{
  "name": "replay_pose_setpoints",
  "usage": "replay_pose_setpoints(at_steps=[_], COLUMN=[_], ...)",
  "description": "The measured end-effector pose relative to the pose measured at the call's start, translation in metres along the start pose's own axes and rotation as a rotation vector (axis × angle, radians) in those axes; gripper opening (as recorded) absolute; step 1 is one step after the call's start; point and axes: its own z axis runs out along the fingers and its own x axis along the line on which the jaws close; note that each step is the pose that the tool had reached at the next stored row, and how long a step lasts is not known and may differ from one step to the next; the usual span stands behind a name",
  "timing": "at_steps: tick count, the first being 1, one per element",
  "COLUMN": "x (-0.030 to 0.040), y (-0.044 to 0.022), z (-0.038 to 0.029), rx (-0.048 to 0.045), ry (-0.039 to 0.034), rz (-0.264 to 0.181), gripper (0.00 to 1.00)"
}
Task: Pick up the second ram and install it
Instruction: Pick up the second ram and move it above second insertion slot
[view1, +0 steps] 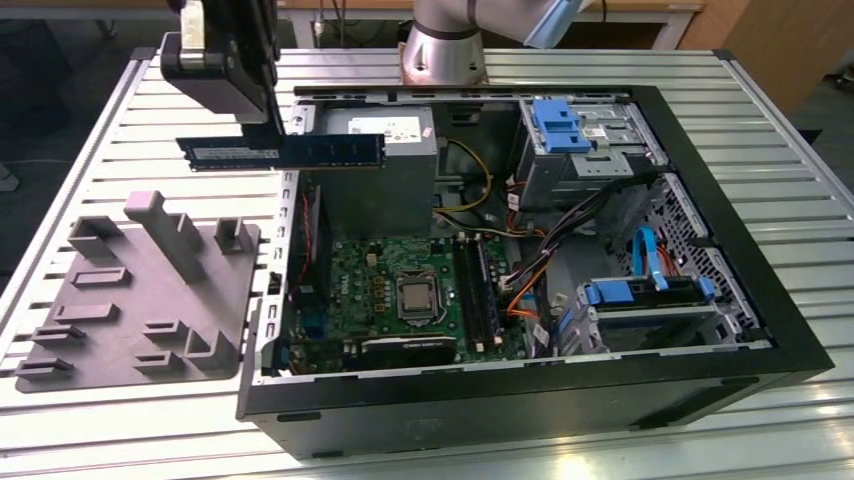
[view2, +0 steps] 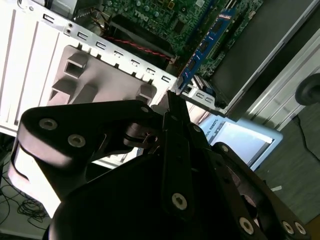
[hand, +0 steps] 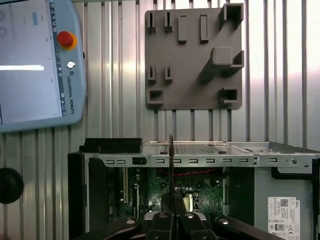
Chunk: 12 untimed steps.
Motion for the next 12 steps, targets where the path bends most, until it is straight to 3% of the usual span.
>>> replay_pose_setpoints(at_steps=[12], x=[-0.0008], y=[-0.024], z=[0.0031], rx=[-0.0002], ry=[0.0], rz=[0.0], gripper=[0.12])
